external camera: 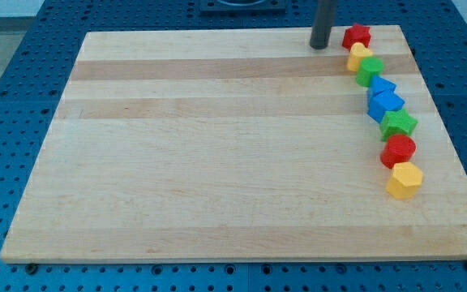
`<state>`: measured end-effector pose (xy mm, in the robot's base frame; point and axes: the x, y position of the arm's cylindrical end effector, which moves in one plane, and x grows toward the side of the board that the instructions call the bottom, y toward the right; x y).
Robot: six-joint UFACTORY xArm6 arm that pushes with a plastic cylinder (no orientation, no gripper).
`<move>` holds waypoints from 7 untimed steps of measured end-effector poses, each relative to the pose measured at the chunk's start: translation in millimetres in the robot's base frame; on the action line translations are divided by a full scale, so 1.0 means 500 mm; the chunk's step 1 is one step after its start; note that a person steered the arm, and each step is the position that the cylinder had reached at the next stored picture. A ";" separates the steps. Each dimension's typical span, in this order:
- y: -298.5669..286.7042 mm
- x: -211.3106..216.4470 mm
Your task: Move the heart and the green circle towards the center
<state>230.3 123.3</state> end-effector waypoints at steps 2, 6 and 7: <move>0.043 -0.077; 0.129 -0.078; 0.157 -0.077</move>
<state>192.0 201.9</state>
